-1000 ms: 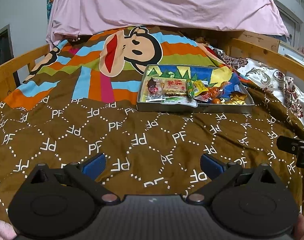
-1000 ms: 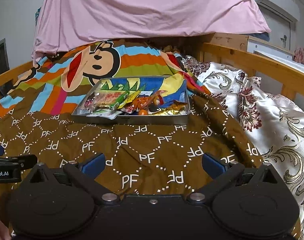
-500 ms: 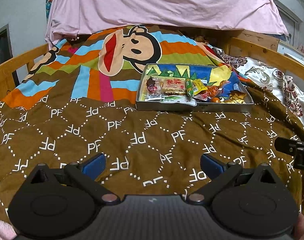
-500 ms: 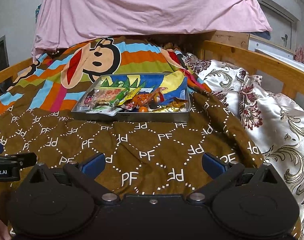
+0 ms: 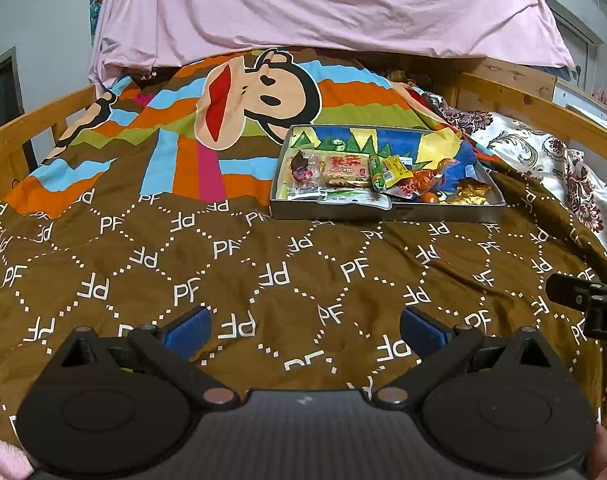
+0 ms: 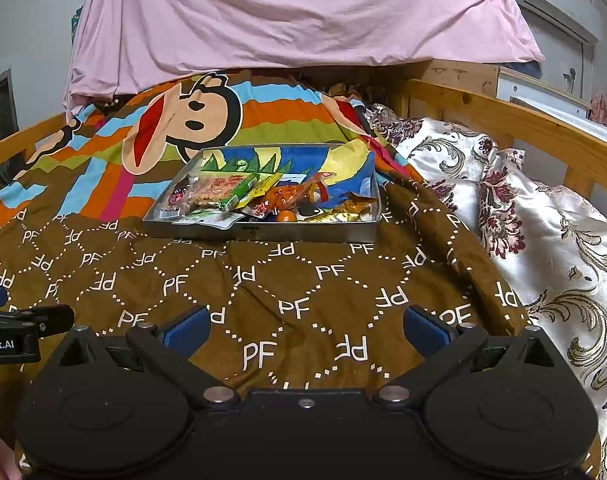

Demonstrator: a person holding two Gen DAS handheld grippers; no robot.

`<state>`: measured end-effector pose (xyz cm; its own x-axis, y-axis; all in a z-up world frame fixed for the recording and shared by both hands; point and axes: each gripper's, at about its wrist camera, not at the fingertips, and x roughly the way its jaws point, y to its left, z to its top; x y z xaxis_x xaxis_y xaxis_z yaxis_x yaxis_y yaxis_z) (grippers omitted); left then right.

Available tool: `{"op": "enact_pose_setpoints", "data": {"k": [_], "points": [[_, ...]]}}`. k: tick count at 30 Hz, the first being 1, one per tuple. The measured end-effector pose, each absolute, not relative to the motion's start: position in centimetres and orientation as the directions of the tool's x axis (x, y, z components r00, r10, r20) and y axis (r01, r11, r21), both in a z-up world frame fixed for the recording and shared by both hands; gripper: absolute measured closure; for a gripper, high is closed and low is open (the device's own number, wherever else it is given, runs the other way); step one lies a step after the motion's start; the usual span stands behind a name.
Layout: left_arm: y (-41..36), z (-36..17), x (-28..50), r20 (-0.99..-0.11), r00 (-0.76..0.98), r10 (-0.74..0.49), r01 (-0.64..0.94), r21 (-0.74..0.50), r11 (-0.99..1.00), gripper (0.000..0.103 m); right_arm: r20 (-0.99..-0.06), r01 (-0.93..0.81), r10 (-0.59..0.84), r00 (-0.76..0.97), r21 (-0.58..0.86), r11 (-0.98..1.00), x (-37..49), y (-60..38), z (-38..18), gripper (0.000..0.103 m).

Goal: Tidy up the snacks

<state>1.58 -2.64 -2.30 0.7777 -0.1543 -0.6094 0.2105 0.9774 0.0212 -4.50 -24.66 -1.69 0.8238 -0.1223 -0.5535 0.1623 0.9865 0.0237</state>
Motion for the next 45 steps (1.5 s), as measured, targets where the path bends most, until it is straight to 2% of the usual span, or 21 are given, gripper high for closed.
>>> {"op": "enact_pose_setpoints", "data": {"k": [45], "points": [[-2.73, -2.14, 1.61, -0.624, 0.772, -0.12, 0.197, 0.056, 0.979, 0.001, -0.572, 0.155, -0.117, 0.812, 0.018, 0.988, -4.32, -24.51, -2.29, 0.001]]}}
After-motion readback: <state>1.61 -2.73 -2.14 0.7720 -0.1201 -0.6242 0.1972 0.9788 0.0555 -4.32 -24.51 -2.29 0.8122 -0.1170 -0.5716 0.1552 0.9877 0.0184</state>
